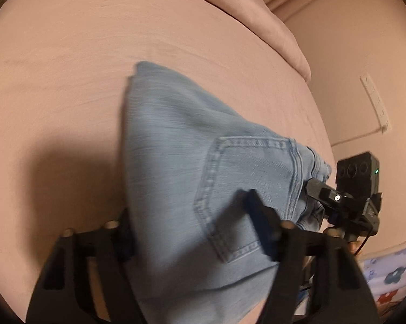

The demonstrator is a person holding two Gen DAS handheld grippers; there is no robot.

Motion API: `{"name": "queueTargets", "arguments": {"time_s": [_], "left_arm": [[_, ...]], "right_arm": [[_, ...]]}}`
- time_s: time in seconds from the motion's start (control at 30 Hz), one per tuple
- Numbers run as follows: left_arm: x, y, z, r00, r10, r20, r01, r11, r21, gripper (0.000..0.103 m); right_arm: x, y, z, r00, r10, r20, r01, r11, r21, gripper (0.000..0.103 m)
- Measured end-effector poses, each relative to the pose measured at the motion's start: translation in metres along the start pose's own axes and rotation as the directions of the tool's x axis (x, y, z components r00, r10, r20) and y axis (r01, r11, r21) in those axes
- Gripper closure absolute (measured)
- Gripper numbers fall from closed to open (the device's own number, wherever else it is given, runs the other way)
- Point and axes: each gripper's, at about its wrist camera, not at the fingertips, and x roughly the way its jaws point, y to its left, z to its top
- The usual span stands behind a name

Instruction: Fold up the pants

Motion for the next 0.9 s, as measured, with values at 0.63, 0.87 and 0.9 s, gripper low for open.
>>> {"name": "queueTargets", "arguments": {"time_s": [0.63, 0.87, 0.9], "left_arm": [[0.001, -0.021, 0.002, 0.996, 0.091, 0.022, -0.092, 0.995, 0.03, 0.056], [-0.006, -0.026, -0.004, 0.994, 0.091, 0.054, -0.094, 0.994, 0.063, 0.059], [-0.007, -0.027, -0.005, 0.994, 0.089, 0.059, -0.093, 0.993, 0.068, 0.059]], "right_arm": [[-0.008, 0.067, -0.01, 0.949, -0.304, 0.084, 0.315, 0.926, -0.21, 0.034], [-0.011, 0.084, -0.015, 0.93, -0.344, 0.129, 0.367, 0.886, -0.284, 0.037], [-0.012, 0.086, -0.016, 0.928, -0.347, 0.134, 0.371, 0.881, -0.292, 0.038]]}}
